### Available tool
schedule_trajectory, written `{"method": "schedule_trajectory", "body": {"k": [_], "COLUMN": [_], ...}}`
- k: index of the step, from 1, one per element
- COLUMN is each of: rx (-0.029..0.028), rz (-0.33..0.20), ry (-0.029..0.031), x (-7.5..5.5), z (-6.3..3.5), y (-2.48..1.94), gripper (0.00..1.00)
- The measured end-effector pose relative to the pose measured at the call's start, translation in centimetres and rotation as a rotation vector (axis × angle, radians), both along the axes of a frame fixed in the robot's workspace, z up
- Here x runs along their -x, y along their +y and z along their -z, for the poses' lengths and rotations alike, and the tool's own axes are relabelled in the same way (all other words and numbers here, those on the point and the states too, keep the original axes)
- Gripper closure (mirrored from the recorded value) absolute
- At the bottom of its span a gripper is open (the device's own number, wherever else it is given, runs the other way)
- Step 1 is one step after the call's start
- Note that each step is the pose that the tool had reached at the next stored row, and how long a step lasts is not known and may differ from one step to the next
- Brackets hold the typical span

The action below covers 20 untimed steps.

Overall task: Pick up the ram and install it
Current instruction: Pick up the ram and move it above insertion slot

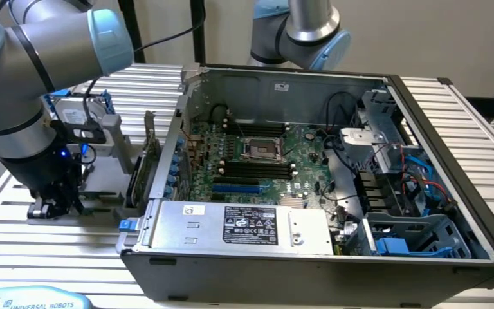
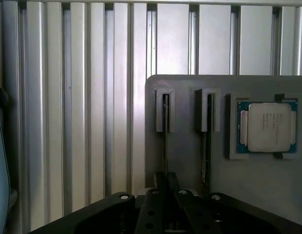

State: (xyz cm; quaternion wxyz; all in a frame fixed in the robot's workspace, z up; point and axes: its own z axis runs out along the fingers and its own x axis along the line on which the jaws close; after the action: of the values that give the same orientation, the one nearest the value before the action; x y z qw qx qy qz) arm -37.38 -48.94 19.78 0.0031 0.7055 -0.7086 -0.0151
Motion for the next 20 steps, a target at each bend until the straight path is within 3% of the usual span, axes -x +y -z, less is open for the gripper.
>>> {"method": "schedule_trajectory", "body": {"k": [6, 20], "rx": [0.0, 0.0001], "rz": [0.0, 0.0], "ry": [0.0004, 0.003], "x": [0.0, -0.2], "z": [-1.2, -7.02], "y": [0.01, 0.05], "gripper": [0.87, 0.87]}}
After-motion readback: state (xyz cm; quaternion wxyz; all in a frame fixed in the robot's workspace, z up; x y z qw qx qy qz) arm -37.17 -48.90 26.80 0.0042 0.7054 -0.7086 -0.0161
